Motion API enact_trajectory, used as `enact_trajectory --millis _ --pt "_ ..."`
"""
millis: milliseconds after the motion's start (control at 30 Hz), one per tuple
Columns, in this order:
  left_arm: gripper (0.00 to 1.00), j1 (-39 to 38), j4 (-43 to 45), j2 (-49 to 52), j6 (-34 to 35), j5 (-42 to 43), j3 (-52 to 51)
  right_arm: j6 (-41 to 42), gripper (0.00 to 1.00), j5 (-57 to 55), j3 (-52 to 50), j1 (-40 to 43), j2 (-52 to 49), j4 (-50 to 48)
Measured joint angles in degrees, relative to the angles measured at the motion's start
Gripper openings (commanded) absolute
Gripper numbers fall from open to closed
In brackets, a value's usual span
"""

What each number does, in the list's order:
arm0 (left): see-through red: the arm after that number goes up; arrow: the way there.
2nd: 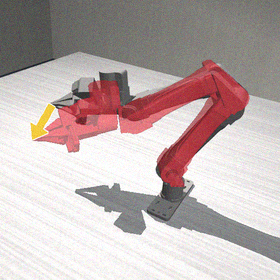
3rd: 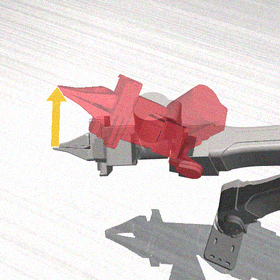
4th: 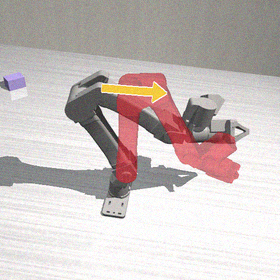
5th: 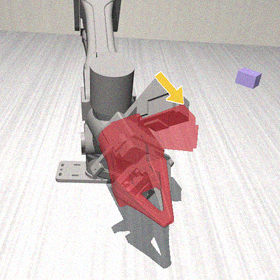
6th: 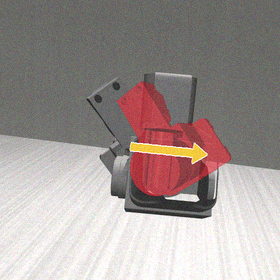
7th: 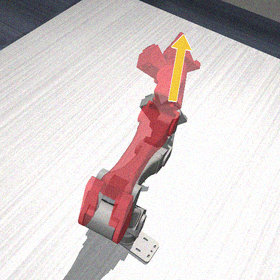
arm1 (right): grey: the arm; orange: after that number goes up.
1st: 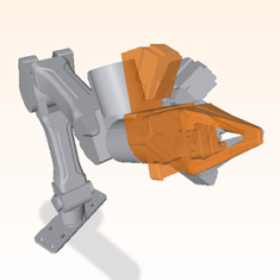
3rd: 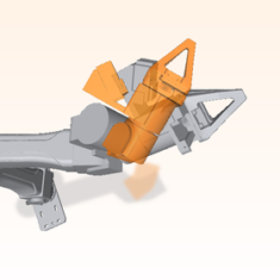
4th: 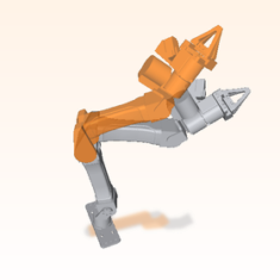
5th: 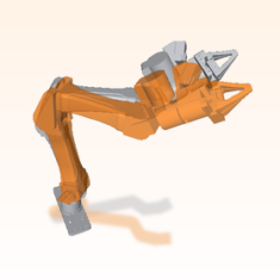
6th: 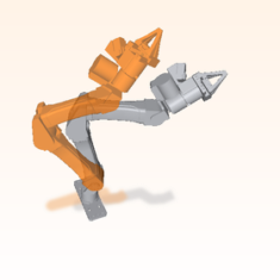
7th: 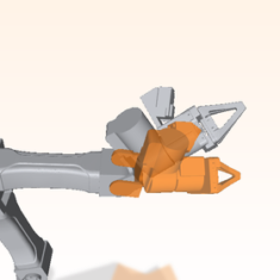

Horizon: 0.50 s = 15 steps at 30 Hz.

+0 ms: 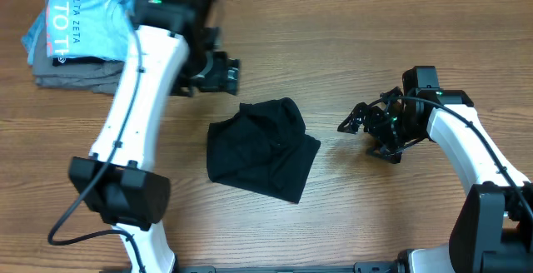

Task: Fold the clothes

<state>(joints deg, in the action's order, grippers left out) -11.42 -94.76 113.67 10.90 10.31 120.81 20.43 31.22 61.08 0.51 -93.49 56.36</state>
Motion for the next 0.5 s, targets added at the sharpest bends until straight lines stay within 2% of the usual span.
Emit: enact_trajectory --millis 167,500 --pt "0.98 4.1 4.2 0.0 -8.0 5.4 -7.5 -0.2 1.0 0.5 0.0 -0.2 0.0 0.0" --pt "1.0 0.8 15.1 0.0 -18.1 14.6 -20.3 -0.4 1.0 1.0 0.0 -0.2 0.0 0.1"
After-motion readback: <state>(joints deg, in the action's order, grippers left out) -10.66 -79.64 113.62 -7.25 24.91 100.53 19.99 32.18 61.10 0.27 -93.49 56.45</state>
